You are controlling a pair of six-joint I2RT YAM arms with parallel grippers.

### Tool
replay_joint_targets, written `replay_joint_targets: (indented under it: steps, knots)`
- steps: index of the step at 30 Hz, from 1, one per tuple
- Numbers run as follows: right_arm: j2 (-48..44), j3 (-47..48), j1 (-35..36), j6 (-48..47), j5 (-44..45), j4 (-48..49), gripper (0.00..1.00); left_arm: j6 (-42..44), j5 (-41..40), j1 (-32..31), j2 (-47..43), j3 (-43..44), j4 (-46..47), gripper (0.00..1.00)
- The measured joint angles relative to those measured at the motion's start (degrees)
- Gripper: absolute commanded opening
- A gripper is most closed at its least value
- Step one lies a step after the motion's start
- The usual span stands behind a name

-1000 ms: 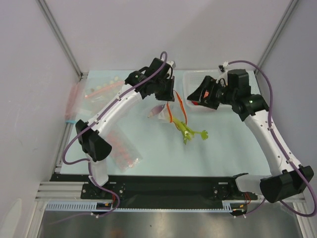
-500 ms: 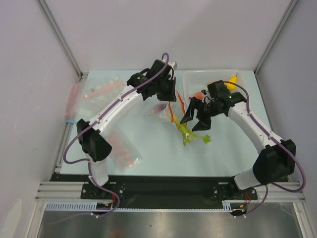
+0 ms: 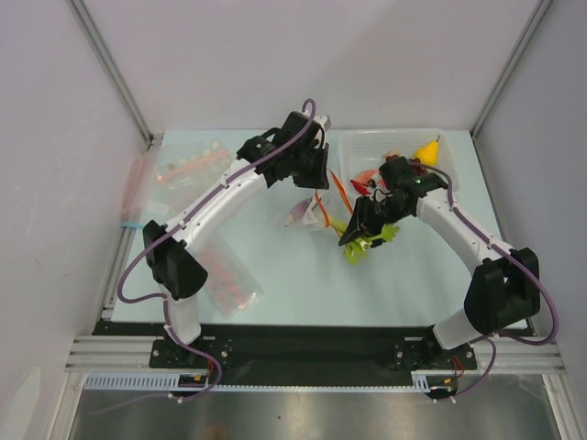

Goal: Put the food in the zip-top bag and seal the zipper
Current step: Place the fake vegetable in the zipper food storage bag.

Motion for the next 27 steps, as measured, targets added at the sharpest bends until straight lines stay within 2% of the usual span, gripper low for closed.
replay_joint_targets:
  steps: [2, 8, 14, 21, 27]
  knots:
    - [0.1, -0.1, -0.3, 0.3, -0.5, -0.1, 0.19, 0.0, -0.2, -0.3, 0.0, 0.0, 0.0, 0.00]
    - [-0.3, 0.0, -3.1, -0.6, -1.2, -1.2, 0.01, 0.0, -1.7, -1.9, 0.0, 0.0, -0.2, 0.00]
    - [-0.6, 2.0, -5.2, -2.7, -1.9, -4.4, 0.01, 0.1, -3.7, -4.4, 0.2, 0.0, -1.4, 0.00]
    - [-0.7, 10.3, -6.1, -5.5, -2.6, -8.0, 0.00, 0.2, -7.1, -7.8, 2.3, 1.5, -3.7, 0.00]
    - [-1.6, 13.2, -7.9, -7.0, -3.0, -7.5, 0.00, 0.6, -8.1, -9.1, 4.0, 3.8, -5.9, 0.00]
